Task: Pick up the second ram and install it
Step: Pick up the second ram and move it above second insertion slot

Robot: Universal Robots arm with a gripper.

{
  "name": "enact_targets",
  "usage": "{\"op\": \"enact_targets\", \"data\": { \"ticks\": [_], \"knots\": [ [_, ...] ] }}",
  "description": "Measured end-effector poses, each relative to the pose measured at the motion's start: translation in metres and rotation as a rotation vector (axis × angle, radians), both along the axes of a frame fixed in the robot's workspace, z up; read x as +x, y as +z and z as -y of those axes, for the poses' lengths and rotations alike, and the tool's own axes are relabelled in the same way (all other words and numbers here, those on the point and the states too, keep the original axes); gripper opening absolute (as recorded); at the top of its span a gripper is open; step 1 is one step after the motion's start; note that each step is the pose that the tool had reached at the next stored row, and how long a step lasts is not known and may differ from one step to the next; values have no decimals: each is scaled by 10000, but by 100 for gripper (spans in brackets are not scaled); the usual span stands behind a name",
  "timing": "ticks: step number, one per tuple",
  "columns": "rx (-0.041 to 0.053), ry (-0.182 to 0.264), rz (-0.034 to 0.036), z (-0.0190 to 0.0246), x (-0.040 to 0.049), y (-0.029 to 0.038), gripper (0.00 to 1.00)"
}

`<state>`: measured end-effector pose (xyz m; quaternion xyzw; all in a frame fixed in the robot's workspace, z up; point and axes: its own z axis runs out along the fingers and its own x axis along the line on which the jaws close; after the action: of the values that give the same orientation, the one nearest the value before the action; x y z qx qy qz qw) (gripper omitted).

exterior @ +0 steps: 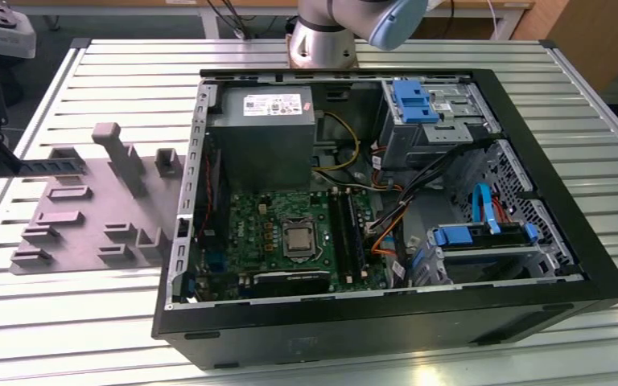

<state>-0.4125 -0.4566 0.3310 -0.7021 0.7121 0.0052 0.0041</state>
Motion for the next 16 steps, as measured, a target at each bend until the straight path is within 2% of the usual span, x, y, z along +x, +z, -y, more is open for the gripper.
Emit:
{"op": "enact_targets", "data": {
  "ticks": [16],
  "knots": [
    [0,0,1,0,0,69,14]
  ]
}}
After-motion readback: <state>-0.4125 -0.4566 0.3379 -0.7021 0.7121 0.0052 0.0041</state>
